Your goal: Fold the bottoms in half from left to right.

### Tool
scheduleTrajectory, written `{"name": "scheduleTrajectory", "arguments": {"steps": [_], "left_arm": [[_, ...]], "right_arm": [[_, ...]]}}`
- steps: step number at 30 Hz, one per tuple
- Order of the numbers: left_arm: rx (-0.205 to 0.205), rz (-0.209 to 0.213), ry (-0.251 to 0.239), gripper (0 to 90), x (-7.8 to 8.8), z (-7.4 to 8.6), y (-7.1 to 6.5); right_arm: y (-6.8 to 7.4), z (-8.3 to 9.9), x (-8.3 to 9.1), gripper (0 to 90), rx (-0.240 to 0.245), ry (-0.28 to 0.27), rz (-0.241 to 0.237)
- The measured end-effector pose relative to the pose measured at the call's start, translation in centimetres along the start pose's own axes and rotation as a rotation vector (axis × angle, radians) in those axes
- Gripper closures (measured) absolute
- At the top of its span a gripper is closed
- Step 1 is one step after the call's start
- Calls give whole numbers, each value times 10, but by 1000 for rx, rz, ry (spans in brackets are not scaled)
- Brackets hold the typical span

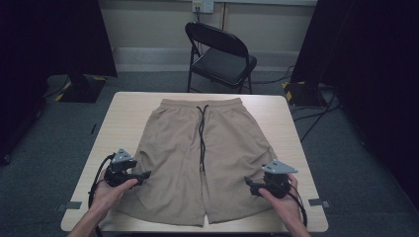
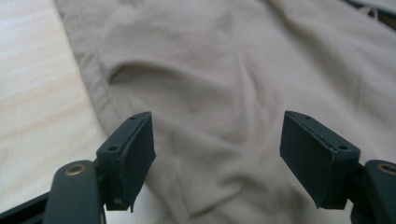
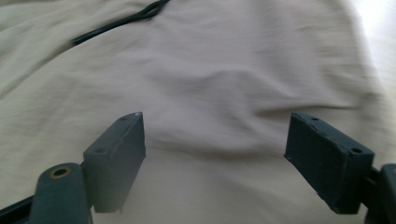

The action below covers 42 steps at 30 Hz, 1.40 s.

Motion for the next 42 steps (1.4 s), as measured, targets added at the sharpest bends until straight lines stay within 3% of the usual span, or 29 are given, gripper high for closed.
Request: {"name": "scheduleTrajectory", "arguments": {"steps": [2,3,5,6,7,8,9,10,13,14,16,19,22,27,33,37,42], "left_arm": [[-3,-9,-6,273,-4,-5,3],[-5,-13,-2,274,-9,-9,6],[-17,-13,3,274,-12,-12,8],[-10,-25,-14,274,-19,-19,13],[-10,-25,-14,274,-19,-19,13],[-17,-16,-11,274,-27,-24,16],[-17,-16,-11,274,-27,-24,16],[-8,-27,-25,277,-37,-27,23],[-6,-39,-38,295,-44,-26,27],[3,-33,-28,300,-49,-22,28],[-5,-16,30,301,-53,-12,27],[-87,-31,88,309,-54,0,29],[-62,-23,78,307,-54,0,30],[-59,-28,55,308,-52,3,27],[-71,-22,40,304,-49,5,18],[-85,0,58,303,-50,6,4],[-100,44,70,302,-51,7,-15]], "right_arm": [[7,-5,-10,187,3,-2,-6],[18,-11,-26,190,0,22,-44],[22,-13,-33,190,7,31,-43],[28,-17,-48,192,-14,49,-71],[28,-17,-48,192,-14,49,-71],[32,-20,-66,191,-11,77,-75],[32,-20,-66,191,-11,77,-75],[33,-25,-80,185,-18,78,-80],[29,-31,-95,186,-38,66,-65],[24,-31,-106,181,-44,72,-56],[22,-30,-110,181,-45,76,-47],[14,-14,-120,180,-32,124,-30],[12,-8,-122,184,-33,147,-32],[9,-4,-121,181,-36,152,-20],[4,1,-110,181,-30,200,-27],[-1,6,-101,181,-32,175,-23],[-9,11,-90,180,-33,184,-25]]}}
Point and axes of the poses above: each handheld gripper's, and its own axes: x roughly backward along the jaws, z roughly out of its underside, y roughly to its left, the point moved 10 cm from there along -x, roughly forward along the jaws, and after that the axes turned 13 degrees about -y, right-handed, at the moved point
